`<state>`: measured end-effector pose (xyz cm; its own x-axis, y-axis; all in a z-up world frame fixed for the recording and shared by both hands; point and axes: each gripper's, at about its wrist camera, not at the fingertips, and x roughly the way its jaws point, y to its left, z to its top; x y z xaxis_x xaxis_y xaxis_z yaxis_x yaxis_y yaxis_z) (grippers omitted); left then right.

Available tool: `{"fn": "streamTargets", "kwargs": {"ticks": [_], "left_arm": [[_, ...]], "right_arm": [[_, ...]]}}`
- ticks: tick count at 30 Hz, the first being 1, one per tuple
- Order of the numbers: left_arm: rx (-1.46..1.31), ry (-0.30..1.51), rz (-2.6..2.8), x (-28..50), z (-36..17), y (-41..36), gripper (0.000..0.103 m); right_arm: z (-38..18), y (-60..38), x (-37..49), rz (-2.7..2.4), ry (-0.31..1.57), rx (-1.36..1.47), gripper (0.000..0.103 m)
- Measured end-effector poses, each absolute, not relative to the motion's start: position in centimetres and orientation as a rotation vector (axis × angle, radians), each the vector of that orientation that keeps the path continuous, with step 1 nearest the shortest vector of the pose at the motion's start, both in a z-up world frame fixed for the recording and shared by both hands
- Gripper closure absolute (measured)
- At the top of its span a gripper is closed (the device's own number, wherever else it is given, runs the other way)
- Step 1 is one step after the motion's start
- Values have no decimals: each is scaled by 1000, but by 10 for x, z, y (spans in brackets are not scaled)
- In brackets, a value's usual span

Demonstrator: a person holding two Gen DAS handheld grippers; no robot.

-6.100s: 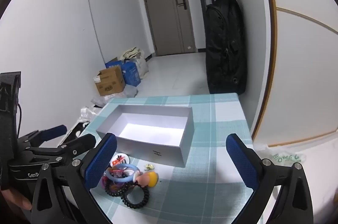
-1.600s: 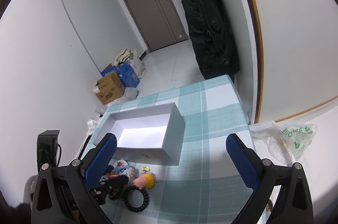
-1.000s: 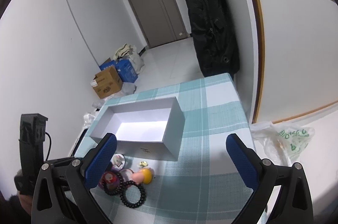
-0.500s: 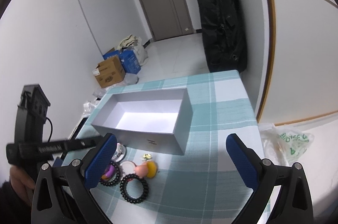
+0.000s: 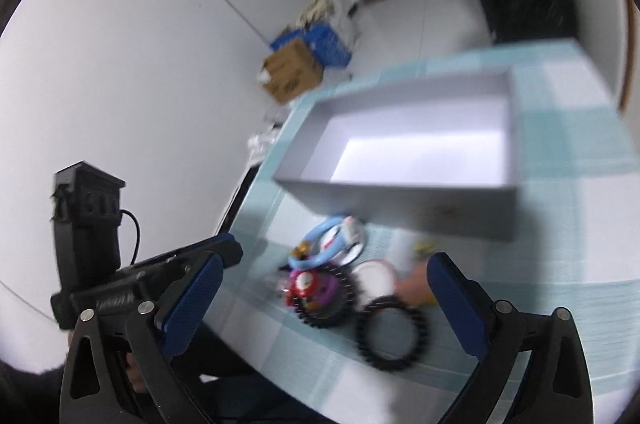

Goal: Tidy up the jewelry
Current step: 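Grasp the blue bangle with the right tool while the left tool grasps a small red charm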

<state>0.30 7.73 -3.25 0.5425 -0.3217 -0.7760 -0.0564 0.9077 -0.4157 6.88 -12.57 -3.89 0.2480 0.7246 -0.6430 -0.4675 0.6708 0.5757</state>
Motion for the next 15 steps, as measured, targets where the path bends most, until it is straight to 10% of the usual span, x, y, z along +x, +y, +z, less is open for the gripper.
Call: {"fn": "streamTargets", "kwargs": {"ticks": [3,15], "left_arm": [[-410,1018,-144,-2,-39,83,44],[-321,1076,-123,-9,-50,85,44]], "right_arm": [[-53,-111,76,802,1086,295,37],[-50,-79,89,712,1117,163,77]]}}
